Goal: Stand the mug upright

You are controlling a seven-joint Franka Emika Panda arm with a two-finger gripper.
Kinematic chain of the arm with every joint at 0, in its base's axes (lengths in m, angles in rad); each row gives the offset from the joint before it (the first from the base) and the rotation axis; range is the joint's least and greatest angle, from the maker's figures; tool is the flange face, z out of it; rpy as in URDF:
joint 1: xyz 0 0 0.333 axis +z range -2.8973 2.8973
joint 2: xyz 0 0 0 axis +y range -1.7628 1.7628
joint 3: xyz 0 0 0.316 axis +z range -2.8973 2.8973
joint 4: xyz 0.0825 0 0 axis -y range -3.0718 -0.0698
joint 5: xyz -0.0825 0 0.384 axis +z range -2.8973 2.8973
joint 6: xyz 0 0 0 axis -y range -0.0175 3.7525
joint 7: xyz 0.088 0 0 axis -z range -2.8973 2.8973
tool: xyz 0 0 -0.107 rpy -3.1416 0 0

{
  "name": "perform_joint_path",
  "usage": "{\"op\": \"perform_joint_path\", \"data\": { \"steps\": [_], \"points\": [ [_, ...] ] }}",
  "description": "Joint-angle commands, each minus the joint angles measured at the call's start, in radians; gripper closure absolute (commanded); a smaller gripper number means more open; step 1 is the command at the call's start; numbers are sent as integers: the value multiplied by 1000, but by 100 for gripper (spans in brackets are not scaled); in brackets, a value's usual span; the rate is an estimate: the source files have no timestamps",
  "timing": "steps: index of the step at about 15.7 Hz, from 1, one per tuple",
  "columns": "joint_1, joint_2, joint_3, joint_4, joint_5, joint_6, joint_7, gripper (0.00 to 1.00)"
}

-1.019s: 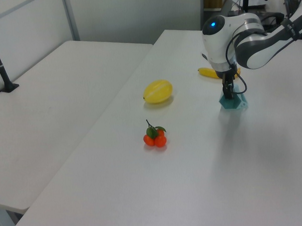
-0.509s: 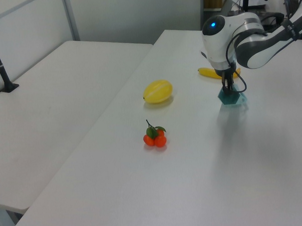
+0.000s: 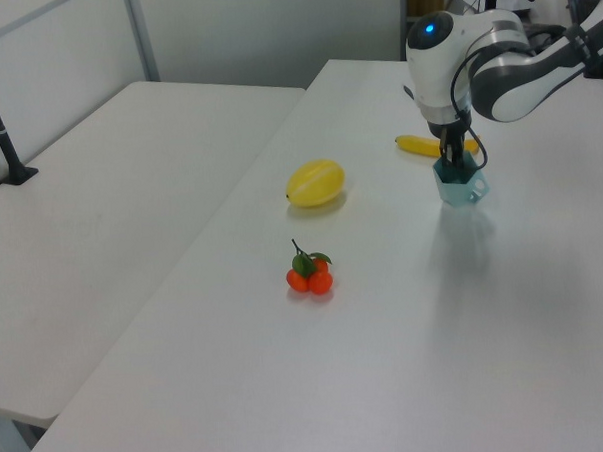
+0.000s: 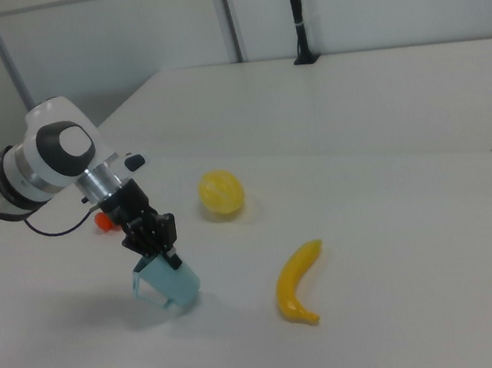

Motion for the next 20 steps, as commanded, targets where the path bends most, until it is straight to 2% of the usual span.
{"op": "perform_joint_path", "data": {
  "steps": [1, 4, 6, 8, 9, 11, 12, 14, 18, 20],
  "points": [
    [-5, -24, -47, -3, 94, 111, 78, 100],
    [-5, -25, -81, 0, 190, 187, 126, 100],
    [-5, -19, -83, 11, 296, 190, 105, 100],
    [-5, -25, -84, 19, 419, 185, 33, 93],
    [-5, -25, -84, 23, 468, 181, 1, 75],
    [-6, -21, -84, 26, 491, 185, -21, 50],
    [-6, -19, -84, 28, 491, 187, -21, 25],
    [-8, -24, -84, 34, 491, 184, -22, 2],
    [-8, -44, -86, 72, 484, 130, -50, 0],
    [-23, -65, -86, 124, 484, 38, -67, 0]
  ]
}}
